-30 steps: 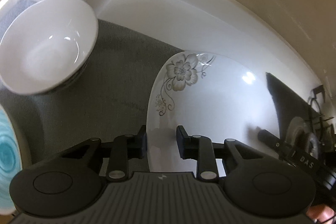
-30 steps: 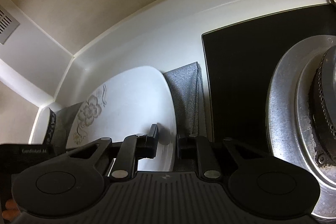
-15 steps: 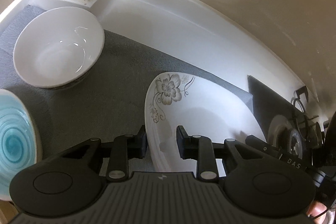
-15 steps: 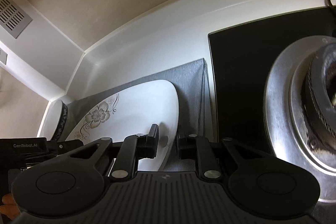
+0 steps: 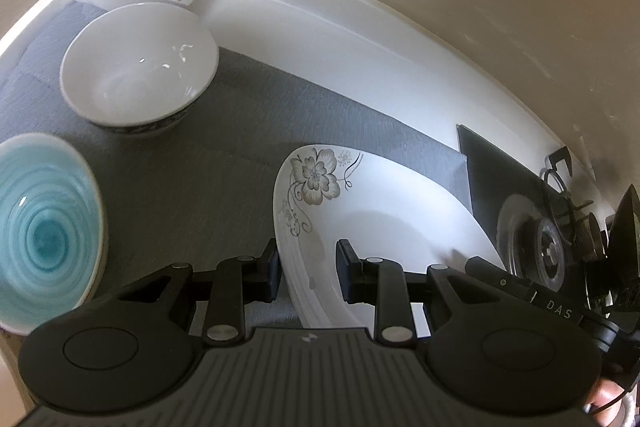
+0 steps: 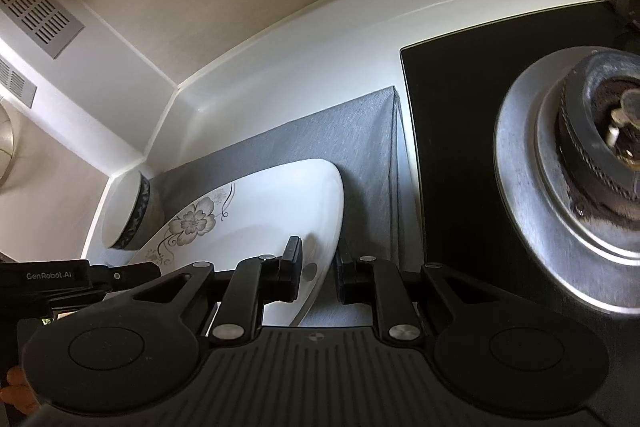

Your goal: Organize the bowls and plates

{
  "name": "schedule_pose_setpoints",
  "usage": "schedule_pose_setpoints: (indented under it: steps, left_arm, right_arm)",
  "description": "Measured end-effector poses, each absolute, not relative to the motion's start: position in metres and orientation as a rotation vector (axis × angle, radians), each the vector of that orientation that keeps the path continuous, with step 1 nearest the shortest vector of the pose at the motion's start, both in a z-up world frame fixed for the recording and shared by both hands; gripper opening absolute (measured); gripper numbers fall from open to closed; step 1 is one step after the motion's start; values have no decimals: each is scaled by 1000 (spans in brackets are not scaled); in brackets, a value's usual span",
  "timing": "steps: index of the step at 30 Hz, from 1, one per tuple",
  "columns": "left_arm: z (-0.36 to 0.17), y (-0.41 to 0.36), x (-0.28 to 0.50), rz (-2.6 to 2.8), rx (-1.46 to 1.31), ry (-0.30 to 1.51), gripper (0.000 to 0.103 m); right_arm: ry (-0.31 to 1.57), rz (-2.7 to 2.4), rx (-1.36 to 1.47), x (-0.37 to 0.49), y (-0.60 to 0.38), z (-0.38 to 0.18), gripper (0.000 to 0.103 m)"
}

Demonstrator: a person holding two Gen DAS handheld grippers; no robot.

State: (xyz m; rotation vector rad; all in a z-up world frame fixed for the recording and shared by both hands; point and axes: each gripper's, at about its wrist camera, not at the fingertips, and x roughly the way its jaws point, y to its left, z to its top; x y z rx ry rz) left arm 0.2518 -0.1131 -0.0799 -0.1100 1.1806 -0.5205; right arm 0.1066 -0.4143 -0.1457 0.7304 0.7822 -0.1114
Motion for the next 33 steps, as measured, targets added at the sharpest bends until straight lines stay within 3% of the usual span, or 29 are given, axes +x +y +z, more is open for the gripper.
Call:
schedule_pose_setpoints:
  steps: [33]
  left_arm:
    - [-76, -39, 162, -590, -86, 1190, 31]
  right_arm:
    - [738, -111, 679, 4, -339, -132, 18]
